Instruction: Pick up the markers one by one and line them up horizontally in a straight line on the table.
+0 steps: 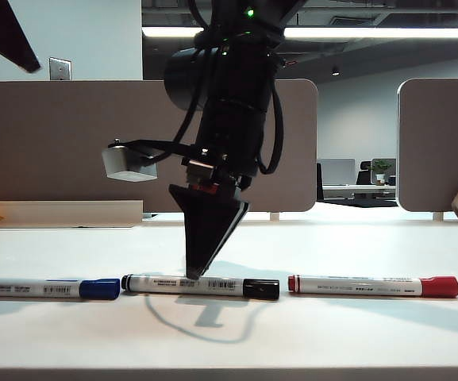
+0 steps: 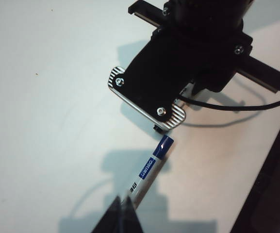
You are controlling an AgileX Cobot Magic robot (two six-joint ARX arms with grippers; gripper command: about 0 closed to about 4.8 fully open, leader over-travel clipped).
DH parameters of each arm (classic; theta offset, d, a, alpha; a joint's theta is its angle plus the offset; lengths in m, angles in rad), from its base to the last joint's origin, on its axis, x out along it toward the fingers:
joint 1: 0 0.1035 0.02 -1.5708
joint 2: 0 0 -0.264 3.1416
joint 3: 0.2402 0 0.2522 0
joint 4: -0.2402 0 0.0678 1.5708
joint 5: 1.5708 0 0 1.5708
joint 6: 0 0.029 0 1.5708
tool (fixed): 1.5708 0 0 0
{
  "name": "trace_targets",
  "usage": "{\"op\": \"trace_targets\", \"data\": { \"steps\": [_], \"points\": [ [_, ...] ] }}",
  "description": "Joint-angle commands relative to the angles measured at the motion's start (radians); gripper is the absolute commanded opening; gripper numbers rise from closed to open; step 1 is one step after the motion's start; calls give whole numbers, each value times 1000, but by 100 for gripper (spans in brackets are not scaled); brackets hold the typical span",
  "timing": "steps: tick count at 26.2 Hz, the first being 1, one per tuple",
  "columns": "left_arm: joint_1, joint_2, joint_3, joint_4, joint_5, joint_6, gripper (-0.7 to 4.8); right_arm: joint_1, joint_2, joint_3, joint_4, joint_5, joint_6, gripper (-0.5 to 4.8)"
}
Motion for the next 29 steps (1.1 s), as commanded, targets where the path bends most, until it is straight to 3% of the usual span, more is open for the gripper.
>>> {"op": "trace_targets", "data": {
  "steps": [1, 4, 7, 27, 29],
  "points": [
    [1, -4, 0, 6, 7, -3, -6, 2, 3, -3, -17, 1, 0, 77],
    [1, -4, 0, 6, 7, -3, -6, 2, 3, -7, -25, 1, 0, 77],
    [1, -4, 0, 6, 7, -3, -6, 2, 3, -10, -27, 0, 0, 117],
    [1, -4, 0, 6, 7, -3, -6, -13, 3, -10, -33, 3, 0, 118],
    [1, -4, 0, 6, 7, -3, -6, -13, 3, -10, -29, 1, 0, 161]
  ]
}}
